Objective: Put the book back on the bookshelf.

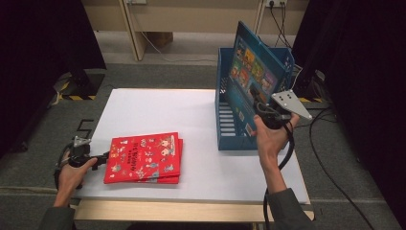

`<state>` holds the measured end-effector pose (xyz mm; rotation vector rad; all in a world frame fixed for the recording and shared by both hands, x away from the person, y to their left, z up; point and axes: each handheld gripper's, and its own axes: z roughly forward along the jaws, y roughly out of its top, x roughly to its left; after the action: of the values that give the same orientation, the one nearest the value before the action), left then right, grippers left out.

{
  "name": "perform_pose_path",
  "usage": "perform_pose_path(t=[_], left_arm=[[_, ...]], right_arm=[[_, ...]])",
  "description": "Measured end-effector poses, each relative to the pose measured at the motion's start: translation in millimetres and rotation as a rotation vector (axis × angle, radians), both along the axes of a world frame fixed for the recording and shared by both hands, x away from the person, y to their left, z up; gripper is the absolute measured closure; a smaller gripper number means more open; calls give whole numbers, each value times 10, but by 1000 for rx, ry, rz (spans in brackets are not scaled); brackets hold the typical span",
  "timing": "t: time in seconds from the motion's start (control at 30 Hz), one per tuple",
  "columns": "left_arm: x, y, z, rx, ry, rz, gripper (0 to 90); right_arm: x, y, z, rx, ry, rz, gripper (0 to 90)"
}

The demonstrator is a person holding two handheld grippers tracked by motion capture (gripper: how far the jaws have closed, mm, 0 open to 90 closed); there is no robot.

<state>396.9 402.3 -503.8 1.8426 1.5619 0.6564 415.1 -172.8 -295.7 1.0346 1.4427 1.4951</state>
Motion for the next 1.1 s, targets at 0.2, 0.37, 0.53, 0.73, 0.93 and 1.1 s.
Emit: perform_pose_path(t=[0.2,0.37,0.53,0.73,0.93,1.1], left_arm=[[-6,0,-4,-3,-5,2,127],[-8,-1,-7,-3,-8,2,127],[-8,0,-7,-5,-8,3,127],[-8,0,-8,-5,-9,3,127],[-8,0,-9,-6,-10,4,127],[-10,0,-9,-7,-10,3,127]], right_arm=[[251,189,-37,3,-7,-40,828],[440,286,-75,32,0,-82,828],[610,395,-133,21,0,-122,828],[772,514,-284,20,7,-164,827],[812,608,-453,19,19,-178,827],[854,686,-600,6,28,-180,826]])
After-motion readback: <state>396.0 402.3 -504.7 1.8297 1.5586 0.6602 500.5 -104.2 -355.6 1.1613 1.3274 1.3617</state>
